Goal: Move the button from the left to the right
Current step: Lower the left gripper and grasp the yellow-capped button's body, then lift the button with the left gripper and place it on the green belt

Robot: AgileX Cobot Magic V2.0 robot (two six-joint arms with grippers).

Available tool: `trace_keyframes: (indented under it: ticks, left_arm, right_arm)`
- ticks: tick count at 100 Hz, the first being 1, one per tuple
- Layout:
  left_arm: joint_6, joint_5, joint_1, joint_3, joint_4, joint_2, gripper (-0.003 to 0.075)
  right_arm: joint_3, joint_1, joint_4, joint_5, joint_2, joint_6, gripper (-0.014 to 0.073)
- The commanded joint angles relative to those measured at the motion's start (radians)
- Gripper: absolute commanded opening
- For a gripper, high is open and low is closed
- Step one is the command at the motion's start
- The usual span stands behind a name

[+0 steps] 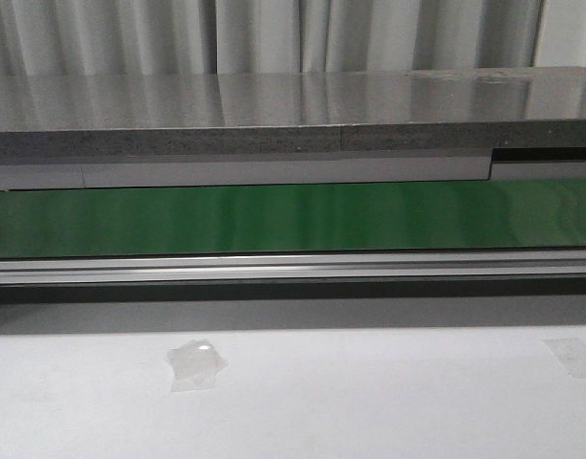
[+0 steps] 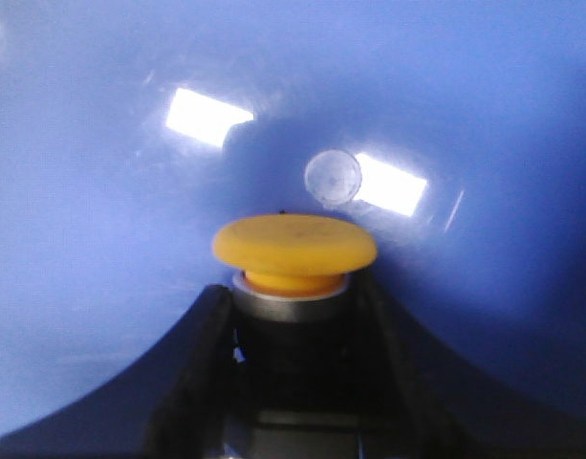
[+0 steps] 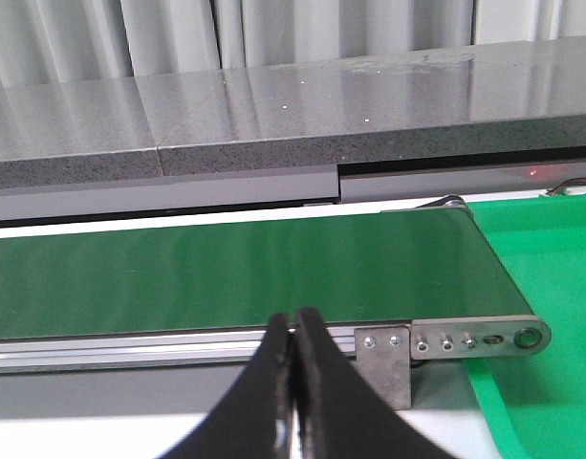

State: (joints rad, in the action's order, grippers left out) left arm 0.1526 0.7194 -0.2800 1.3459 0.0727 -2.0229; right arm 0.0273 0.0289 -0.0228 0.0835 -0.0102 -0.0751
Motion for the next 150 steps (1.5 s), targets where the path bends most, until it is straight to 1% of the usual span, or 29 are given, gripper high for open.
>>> trace_keyframes:
  ticks: [1, 5, 30, 48, 59, 76, 91, 117, 140, 145, 150]
  left_arm:
    - [-0.006, -0.007, 0.001, 0.019, -0.008, 0.045, 0.0010]
    - [-0.018, -0.007, 0.001, 0.019, -0.008, 0.045, -0.0022]
    - [-0.024, 0.001, 0.001, 0.019, -0.008, 0.080, -0.0020]
    - [-0.027, 0.004, 0.001, 0.019, 0.009, 0.177, -0.0020]
    - [-0.061, 0.029, 0.004, 0.019, 0.007, 0.246, -0.0020]
    - [-0.111, 0.096, 0.043, 0.021, 0.007, 0.320, -0.0020]
    - [-0.153, 0.142, 0.094, 0.021, -0.007, 0.327, -0.0020]
    - [-0.164, 0.134, 0.182, 0.021, -0.018, 0.327, -0.0019]
    - [-0.183, 0.130, 0.206, 0.021, -0.039, 0.327, -0.0015]
    - [-0.183, 0.132, 0.206, 0.021, -0.044, 0.327, 0.0000]
    - [-0.185, 0.137, 0.206, 0.021, -0.044, 0.327, 0.0032]
  right_arm:
    - [-0.015, 0.002, 0.009, -0.084, -0.014, -0.002, -0.0067]
    - [-0.015, 0.002, 0.009, -0.084, -0.014, -0.002, -0.0067]
    - [-0.015, 0.002, 0.009, -0.084, -0.014, -0.002, -0.0067]
    - [-0.015, 0.002, 0.009, -0.084, -0.014, -0.002, -0.0067]
    - [-0.015, 0.002, 0.009, -0.084, -0.014, -0.002, -0.0067]
    - [-0.015, 0.002, 0.009, -0.084, -0.014, -0.002, -0.0067]
    - [-0.015, 0.002, 0.009, -0.084, -0.014, -0.002, -0.0067]
    - [-0.015, 0.002, 0.009, -0.084, -0.014, -0.002, -0.0067]
    - [-0.015, 0.002, 0.009, -0.084, -0.014, -0.002, -0.0067]
    - [-0.015, 0.002, 0.009, -0.084, -0.014, -0.002, -0.0067]
    - [-0.015, 0.002, 0.009, -0.084, -0.014, -0.002, -0.0067]
